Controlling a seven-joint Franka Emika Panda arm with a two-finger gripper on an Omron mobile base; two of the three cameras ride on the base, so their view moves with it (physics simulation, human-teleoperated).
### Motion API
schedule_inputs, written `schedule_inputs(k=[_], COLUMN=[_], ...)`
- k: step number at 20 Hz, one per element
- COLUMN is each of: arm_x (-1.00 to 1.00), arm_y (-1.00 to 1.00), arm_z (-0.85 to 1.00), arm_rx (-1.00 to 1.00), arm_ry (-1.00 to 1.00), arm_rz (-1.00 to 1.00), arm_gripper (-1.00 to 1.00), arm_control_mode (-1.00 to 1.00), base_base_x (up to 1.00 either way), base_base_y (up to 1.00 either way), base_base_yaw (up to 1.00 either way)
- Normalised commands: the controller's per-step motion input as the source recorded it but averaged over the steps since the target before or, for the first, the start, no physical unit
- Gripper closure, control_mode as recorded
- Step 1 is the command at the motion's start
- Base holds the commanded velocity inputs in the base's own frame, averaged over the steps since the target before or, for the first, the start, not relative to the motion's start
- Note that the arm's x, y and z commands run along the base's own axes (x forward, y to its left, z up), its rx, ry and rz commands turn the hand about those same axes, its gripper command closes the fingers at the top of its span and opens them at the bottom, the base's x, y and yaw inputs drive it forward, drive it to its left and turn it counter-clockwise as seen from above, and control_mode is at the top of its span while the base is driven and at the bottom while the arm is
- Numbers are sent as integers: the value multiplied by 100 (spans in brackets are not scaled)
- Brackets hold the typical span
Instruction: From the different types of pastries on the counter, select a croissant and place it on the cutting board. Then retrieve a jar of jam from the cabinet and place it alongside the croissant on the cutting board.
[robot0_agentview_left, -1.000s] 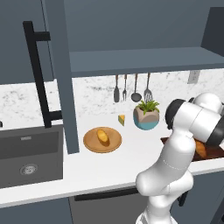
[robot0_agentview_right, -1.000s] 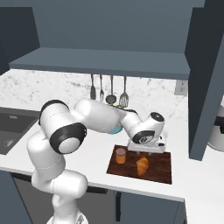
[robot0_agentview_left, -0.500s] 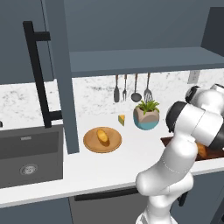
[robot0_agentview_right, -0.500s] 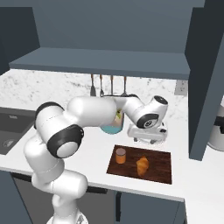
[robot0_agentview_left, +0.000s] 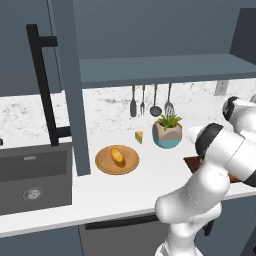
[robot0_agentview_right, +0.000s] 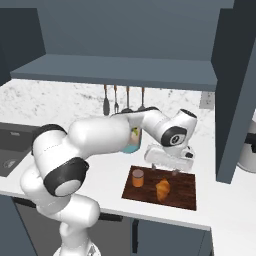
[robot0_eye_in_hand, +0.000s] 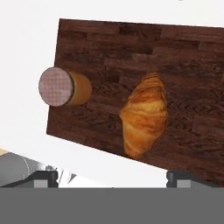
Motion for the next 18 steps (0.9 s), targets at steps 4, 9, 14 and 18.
schedule_inputs(k=[4, 9, 14, 18], arm_x=[-100, -100, -100, -100], arm_y=[29, 42, 38, 27], arm_z=[36, 21, 3, 4], arm_rx=[4, 1, 0, 0], arm_ry=[14, 12, 1, -6], arm_rz=[0, 1, 2, 0], arm_gripper=[-100, -100, -100, -100], arm_control_mode=[-100, -100, -100, -100], base_base_x=[0, 0, 0, 0], base_base_y=[0, 0, 0, 0], base_base_yaw=[0, 0, 0, 0])
